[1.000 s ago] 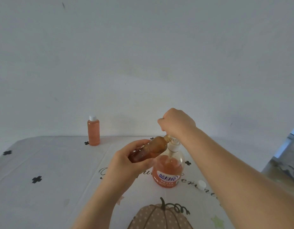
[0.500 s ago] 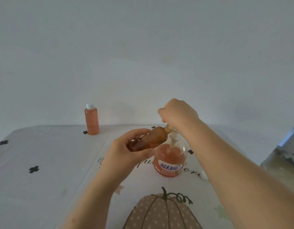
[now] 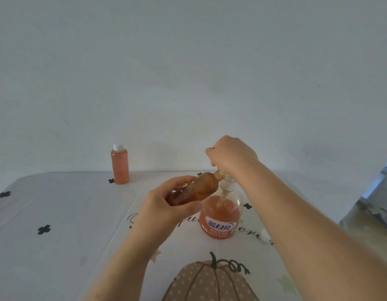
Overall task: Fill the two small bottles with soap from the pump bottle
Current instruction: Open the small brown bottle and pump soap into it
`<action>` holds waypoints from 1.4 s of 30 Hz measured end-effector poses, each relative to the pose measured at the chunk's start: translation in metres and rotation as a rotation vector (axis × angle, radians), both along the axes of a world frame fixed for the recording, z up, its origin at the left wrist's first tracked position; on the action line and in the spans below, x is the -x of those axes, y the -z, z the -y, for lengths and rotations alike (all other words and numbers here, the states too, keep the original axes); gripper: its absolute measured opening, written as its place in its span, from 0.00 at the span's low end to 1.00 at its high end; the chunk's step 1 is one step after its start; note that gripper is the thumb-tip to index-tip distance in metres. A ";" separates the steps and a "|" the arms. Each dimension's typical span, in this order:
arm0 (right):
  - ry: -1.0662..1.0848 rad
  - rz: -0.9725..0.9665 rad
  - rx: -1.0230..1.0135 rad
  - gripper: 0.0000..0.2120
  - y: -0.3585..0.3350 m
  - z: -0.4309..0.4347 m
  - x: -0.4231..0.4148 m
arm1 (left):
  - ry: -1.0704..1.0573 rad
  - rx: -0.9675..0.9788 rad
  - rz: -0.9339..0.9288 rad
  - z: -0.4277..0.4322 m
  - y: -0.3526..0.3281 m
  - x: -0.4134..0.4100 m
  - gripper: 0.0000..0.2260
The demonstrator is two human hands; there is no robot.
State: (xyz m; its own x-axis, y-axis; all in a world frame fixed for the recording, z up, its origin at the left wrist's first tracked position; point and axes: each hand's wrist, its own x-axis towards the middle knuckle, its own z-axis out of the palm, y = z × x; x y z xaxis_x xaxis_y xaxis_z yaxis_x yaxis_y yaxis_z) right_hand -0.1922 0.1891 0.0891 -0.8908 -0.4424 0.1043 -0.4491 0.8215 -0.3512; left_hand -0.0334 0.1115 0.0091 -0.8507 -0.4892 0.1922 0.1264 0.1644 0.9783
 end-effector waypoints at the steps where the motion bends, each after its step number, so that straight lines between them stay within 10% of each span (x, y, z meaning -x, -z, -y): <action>1: -0.005 -0.015 -0.003 0.11 -0.003 -0.001 -0.001 | 0.003 -0.011 -0.006 -0.001 -0.001 -0.001 0.19; 42: -0.023 -0.012 0.019 0.13 0.002 0.002 0.008 | 0.019 -0.058 -0.014 -0.002 0.001 0.001 0.18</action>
